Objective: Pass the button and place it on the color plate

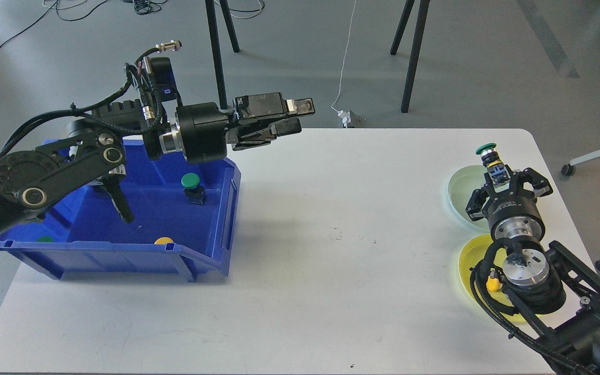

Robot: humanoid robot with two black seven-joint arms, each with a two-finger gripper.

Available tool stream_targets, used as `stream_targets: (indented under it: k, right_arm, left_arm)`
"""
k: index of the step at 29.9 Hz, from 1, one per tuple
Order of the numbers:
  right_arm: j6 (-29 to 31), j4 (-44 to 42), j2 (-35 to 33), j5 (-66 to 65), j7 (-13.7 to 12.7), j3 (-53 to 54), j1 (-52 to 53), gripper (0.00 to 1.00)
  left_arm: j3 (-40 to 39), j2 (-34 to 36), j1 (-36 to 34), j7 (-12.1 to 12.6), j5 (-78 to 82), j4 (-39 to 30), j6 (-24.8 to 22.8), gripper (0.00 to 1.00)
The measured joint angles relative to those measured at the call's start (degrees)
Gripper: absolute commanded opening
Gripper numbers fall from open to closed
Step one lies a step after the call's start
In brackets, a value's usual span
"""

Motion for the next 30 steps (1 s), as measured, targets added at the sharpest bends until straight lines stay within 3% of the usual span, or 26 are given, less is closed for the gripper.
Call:
stream_targets:
  k: [6, 11, 16, 19, 25, 30]
  right_arm:
    - [-0.9, -7.9, 0.9, 0.5, -4.3, 0.2, 4.2, 0.02]
    - [-0.9, -19.9, 2.4, 0.5, -10.9, -3.2, 10.3, 0.19]
    - [-0.9, -28.3, 4.0, 0.5, -13.0, -5.0, 13.4, 0.56]
    - [-0.9, -28.7, 4.2, 0.5, -13.1, -4.9, 13.6, 0.97]
    - [-0.9, -21.4, 2.0, 0.1, -12.7, -4.7, 13.0, 1.00]
    - [-0.9, -6.1, -5.8, -2.0, -12.5, -6.7, 12.5, 1.00]
  left_arm:
    - [0.0, 0.0, 0.1, 0.0, -0.1, 0.0, 0.0, 0.82]
    - [0.0, 0.0, 0.1, 0.0, -0.4, 0.1, 0.0, 0.82]
    - [0.1, 0.0, 0.0, 0.0, -0.5, 0.2, 0.0, 0.82]
    - [0.1, 0.0, 0.0, 0.0, -0.5, 0.2, 0.0, 0.82]
    - [0.0, 0.0, 0.0, 0.0, -2.4, 0.7, 0.0, 0.86]
    - [-0.6, 0.3, 0.9, 0.0, -12.2, 4.5, 0.0, 0.90]
